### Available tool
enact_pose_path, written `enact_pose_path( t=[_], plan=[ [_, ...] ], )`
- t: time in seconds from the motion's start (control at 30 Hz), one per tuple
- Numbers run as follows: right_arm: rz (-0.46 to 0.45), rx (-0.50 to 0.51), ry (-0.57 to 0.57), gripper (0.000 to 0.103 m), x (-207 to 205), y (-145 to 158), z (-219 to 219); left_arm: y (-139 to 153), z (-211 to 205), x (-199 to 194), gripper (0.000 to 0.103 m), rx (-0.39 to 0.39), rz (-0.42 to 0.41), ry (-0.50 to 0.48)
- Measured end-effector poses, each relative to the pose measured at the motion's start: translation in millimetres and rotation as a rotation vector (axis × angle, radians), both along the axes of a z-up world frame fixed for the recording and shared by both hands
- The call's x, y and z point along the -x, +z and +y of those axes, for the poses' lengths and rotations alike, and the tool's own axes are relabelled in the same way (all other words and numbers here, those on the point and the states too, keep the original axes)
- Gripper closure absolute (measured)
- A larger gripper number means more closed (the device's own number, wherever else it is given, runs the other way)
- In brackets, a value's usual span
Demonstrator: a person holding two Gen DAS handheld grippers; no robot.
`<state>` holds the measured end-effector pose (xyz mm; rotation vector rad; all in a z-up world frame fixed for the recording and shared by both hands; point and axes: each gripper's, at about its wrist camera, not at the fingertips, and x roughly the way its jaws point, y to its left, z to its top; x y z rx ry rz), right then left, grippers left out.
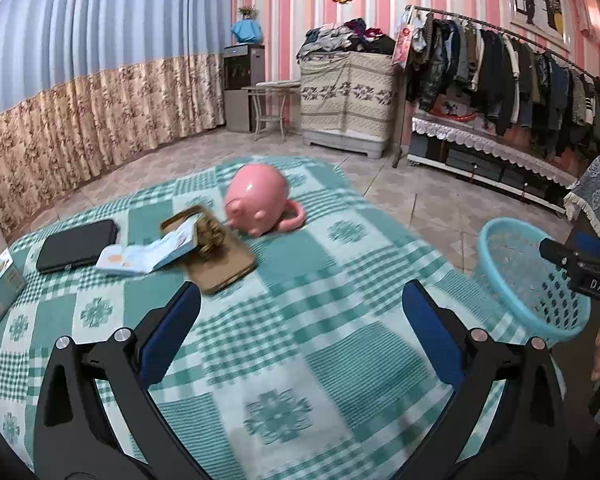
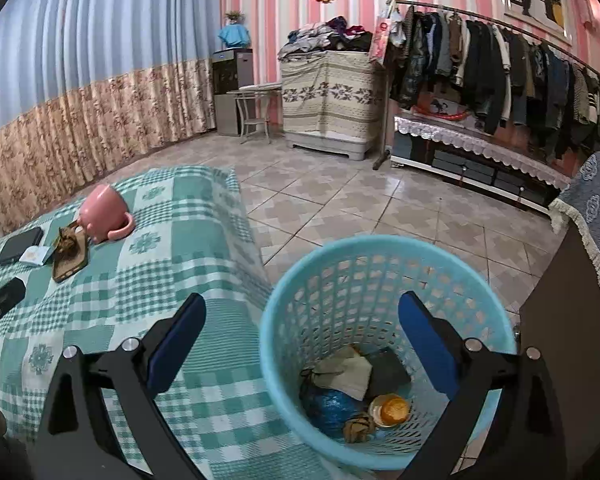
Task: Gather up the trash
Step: 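Move both tools back over the table toward the blue booklet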
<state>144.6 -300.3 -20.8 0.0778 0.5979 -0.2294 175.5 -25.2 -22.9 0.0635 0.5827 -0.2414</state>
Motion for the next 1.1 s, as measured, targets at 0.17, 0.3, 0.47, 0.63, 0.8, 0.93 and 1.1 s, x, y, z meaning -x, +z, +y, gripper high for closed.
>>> enact_pose_path(
  t=[0.17,0.3,0.47,0.63,0.8,0.93,1.1],
  plan=[
    [0.004,-0.004,0.044,0.008,-9,-5,19,-10,22,-1,0.005,-0.01,0.013,0.044],
    [0.013,-0.012,0.069,0.005,-18,-13,32,-17,35,0,0.005,-0.025,0.019,0.079],
    [0.04,0.013,0.112,0.005,-30,-23,53,-31,62,-10,0.006,0.0,0.073,0.102],
    [0.052,0.008,0.12,0.005,-44,-30,66,-32,94,-38,0.006,0.008,0.079,0.158],
    [0.089,-0.008,0.124,0.005,-62,-39,77,-29,117,-85,0.006,0.003,0.091,0.17],
    [0.104,-0.029,0.119,0.005,-71,-43,77,-37,116,-124,0.012,-0.048,0.127,0.149],
    [0.112,-0.041,0.114,0.005,-75,-45,73,-62,114,-156,0.026,-0.079,0.246,0.129]
  ],
)
